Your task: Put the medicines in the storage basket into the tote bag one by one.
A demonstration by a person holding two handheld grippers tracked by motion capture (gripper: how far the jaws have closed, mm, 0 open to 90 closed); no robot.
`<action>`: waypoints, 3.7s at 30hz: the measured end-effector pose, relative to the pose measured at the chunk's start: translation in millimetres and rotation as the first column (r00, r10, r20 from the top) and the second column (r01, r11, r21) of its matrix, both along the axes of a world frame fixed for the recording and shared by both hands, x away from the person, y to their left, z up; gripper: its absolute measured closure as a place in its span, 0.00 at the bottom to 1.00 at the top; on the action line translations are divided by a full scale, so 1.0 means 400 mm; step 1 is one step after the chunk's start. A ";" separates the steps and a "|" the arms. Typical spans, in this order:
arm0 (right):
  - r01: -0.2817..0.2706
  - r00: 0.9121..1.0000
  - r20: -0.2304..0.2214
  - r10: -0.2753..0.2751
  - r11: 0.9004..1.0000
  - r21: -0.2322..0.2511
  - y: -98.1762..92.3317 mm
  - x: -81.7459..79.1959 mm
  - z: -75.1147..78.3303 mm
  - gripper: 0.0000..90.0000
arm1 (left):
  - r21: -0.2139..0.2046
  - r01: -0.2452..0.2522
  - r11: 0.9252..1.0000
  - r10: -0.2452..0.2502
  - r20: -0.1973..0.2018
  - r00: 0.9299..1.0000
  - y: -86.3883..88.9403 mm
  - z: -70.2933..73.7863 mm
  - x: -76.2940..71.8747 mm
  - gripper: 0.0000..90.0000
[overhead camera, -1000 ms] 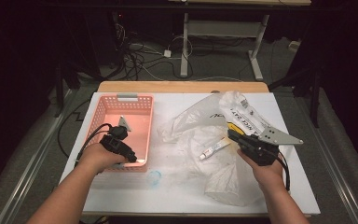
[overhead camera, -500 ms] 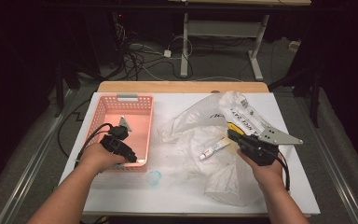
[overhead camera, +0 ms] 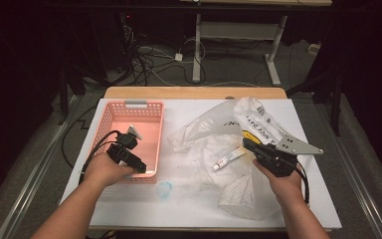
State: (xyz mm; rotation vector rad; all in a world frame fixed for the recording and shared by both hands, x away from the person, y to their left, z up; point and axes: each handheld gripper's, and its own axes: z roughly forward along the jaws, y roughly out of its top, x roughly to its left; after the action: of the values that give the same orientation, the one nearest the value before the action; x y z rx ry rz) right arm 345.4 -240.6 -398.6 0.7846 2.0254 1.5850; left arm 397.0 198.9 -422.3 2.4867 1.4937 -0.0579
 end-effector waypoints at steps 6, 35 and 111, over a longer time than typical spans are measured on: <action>0.001 1.000 0.000 -0.001 1.000 0.000 0.000 0.000 -0.001 1.00 | -0.041 0.000 0.999 0.003 0.071 0.997 0.010 0.019 -0.014 0.39; 0.002 1.000 0.001 -0.002 1.000 0.000 0.003 -0.001 -0.002 1.00 | -0.247 0.035 0.968 0.081 0.445 0.892 0.047 0.020 -0.149 0.39; -0.010 1.000 -0.001 0.010 1.000 -0.008 0.010 -0.003 -0.004 1.00 | -0.319 0.301 0.899 -0.071 0.572 0.817 -0.298 0.012 -0.221 0.39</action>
State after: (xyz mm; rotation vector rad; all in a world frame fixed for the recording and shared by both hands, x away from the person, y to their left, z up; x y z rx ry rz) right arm 344.4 -236.5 -400.3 0.7742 2.0380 1.5813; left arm 308.7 79.7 -417.6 2.0614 0.8820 0.2735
